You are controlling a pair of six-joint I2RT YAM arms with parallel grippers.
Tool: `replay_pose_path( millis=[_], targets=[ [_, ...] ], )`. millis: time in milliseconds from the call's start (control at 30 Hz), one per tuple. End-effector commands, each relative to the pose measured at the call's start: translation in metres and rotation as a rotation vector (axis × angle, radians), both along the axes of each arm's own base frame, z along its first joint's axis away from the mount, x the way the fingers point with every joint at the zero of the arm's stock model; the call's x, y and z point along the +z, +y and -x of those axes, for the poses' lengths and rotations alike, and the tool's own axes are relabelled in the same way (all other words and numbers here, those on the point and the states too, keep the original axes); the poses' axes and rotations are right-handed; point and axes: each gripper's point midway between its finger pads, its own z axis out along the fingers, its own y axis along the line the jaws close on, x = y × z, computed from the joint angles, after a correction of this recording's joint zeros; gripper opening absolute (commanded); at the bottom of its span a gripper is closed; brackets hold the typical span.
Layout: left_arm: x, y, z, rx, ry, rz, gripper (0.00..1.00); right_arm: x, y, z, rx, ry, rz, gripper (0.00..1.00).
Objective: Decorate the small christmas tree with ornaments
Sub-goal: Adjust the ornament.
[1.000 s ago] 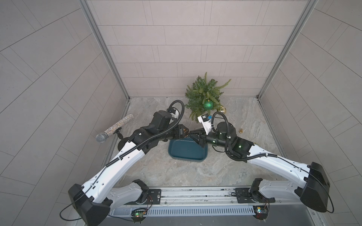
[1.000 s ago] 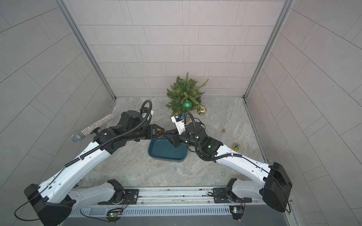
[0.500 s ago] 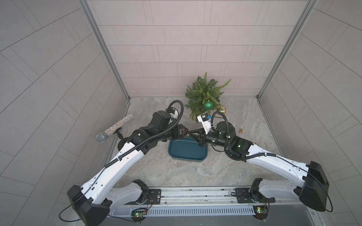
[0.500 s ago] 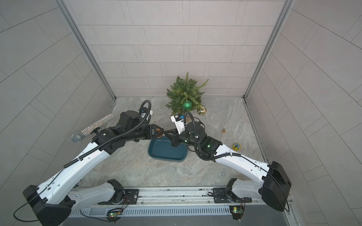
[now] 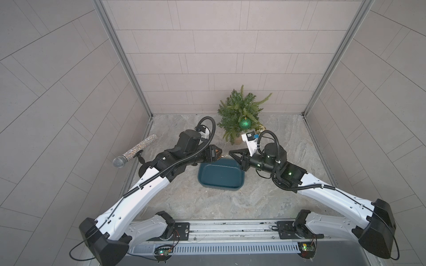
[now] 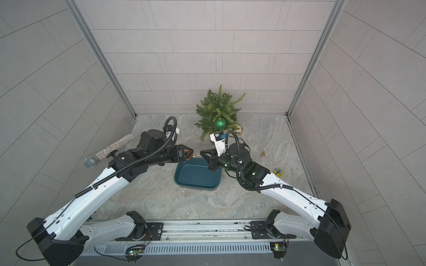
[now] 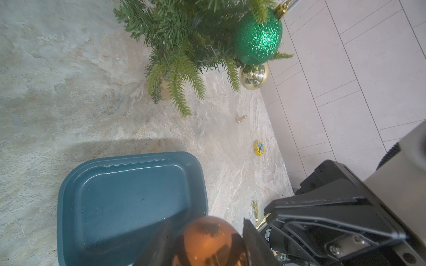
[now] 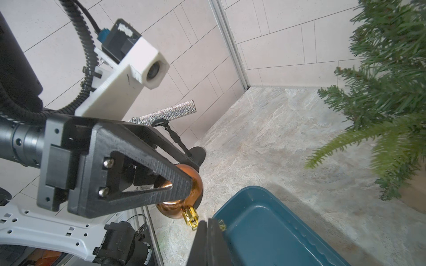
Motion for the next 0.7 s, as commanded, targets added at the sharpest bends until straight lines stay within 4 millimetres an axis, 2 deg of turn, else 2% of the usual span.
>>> replay_pose_path(
  millis=[0,267,400,533,633,667],
  targets=[
    [0.015,0.004,-0.01,0.057,-0.045,0.038,0.35,0.027,-0.006,-0.003,-0.017,-0.063,-0.025,0.0],
    [0.033,0.008,-0.029,0.124,-0.036,0.158,0.35,0.044,-0.009,-0.004,-0.011,-0.115,-0.029,0.0],
    [0.043,0.011,-0.041,0.147,-0.02,0.282,0.35,0.049,-0.009,-0.003,0.005,-0.163,0.002,0.0],
    [0.054,0.013,-0.046,0.149,-0.032,0.321,0.35,0.049,-0.015,0.001,0.001,-0.22,0.03,0.0],
    [0.056,0.011,-0.045,0.13,-0.037,0.316,0.35,0.046,-0.023,0.0,-0.031,-0.226,0.047,0.21],
    [0.056,0.01,-0.044,0.12,-0.036,0.312,0.35,0.045,-0.025,-0.002,-0.047,-0.219,0.05,0.22]
  ],
)
